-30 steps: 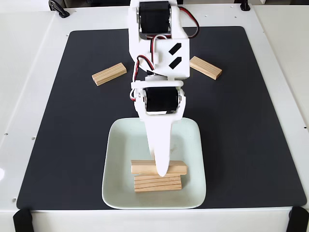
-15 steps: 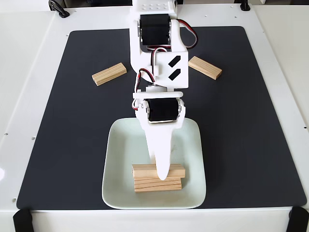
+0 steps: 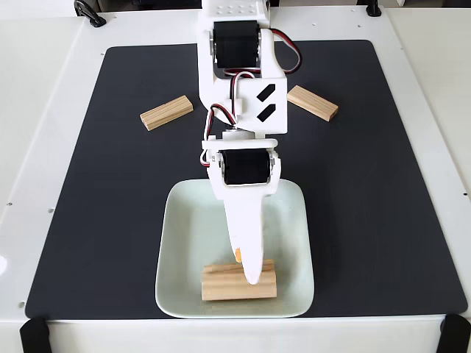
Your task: Pick up the wooden block and place them on the plate.
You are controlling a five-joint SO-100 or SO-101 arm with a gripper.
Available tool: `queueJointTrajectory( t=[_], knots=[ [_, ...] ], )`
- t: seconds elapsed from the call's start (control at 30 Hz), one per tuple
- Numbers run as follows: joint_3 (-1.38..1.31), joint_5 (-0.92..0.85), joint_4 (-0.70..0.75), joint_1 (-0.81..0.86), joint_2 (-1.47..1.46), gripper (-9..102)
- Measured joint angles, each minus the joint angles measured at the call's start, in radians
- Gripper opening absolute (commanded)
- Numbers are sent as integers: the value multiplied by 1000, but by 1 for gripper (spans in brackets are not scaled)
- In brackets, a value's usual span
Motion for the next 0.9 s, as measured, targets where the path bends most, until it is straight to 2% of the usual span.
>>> queueJointTrajectory(
  t=[0.3,0.43,0.67,0.9],
  knots=[
    [0,0,0,18,5,33],
    [69,0,49,15,124,33],
    [468,-29,166,-17,583,33],
    [1048,-321,183,-52,1101,31]
  ],
)
